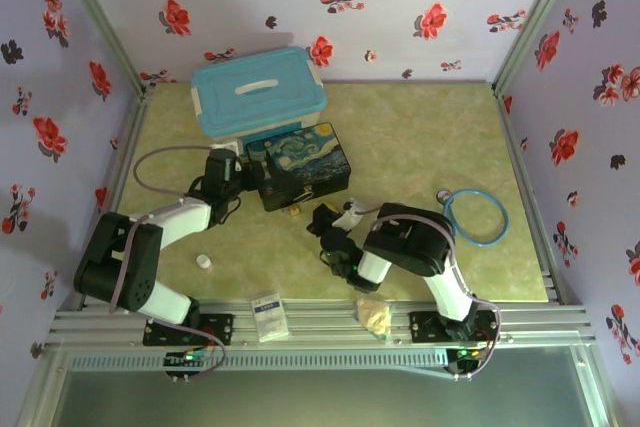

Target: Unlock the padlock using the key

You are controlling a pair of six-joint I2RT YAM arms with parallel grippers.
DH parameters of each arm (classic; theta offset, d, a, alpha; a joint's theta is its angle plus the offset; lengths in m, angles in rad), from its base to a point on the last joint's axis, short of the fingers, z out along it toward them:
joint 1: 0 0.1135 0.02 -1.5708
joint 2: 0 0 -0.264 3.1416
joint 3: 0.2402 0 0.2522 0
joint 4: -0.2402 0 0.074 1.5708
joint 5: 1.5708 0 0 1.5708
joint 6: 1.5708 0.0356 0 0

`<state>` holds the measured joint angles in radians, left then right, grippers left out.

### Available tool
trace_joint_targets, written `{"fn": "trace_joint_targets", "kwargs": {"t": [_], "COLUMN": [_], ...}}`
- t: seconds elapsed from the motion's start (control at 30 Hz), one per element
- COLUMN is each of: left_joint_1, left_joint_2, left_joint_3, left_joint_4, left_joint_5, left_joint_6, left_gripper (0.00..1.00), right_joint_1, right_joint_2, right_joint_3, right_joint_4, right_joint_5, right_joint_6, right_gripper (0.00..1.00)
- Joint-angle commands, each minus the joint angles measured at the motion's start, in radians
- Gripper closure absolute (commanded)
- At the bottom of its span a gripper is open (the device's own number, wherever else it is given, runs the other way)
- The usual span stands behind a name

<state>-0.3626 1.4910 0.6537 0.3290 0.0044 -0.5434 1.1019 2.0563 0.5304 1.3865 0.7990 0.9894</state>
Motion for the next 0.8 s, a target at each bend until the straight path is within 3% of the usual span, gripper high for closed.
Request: {"fn": "trace_joint_targets", "kwargs": {"t": [0.0, 0.03, 0.13, 0.2, 0.3, 0.4, 0.6, 0.77], "left_joint_1": [0.017, 0.017, 0.018, 0.018, 0.019, 0.018, 0.019, 0.014], "left_joint_2": [0.025, 0.019, 0.002, -0.013, -0.036, -0.051, -0.074, -0.041], "left_joint_3": [-0.013, -0.010, 0.006, 0.019, 0.040, 0.074, 0.115, 0.145], "left_joint_4": [-0.189, -0.189, -0.202, -0.212, -0.214, -0.229, -0.237, -0.255], "left_joint_5": [-0.021, -0.015, -0.007, -0.002, 0.012, 0.042, 0.080, 0.077], "left_joint_6": [0.039, 0.039, 0.037, 0.037, 0.031, 0.024, -0.009, 0.004], "left_gripper": [0.65, 0.63, 0.53, 0.44, 0.37, 0.34, 0.32, 0.31], "right_joint_1": [-0.070, -0.098, -0.113, -0.115, -0.115, -0.115, -0.127, -0.123], "right_joint_2": [-0.018, -0.026, -0.056, -0.087, -0.111, -0.100, 0.025, 0.075], "right_joint_3": [-0.075, -0.084, -0.109, -0.113, -0.069, -0.029, 0.011, 0.056], "right_joint_4": [0.000, -0.001, -0.015, -0.061, -0.151, -0.208, -0.014, -0.049], "right_joint_5": [-0.087, -0.169, -0.276, -0.336, -0.438, -0.459, -0.587, -0.607], "right_joint_6": [0.062, 0.038, -0.025, -0.046, -0.085, -0.102, -0.101, -0.068], "right_gripper": [1.00, 0.96, 0.66, 0.57, 0.55, 0.55, 0.56, 0.56]}}
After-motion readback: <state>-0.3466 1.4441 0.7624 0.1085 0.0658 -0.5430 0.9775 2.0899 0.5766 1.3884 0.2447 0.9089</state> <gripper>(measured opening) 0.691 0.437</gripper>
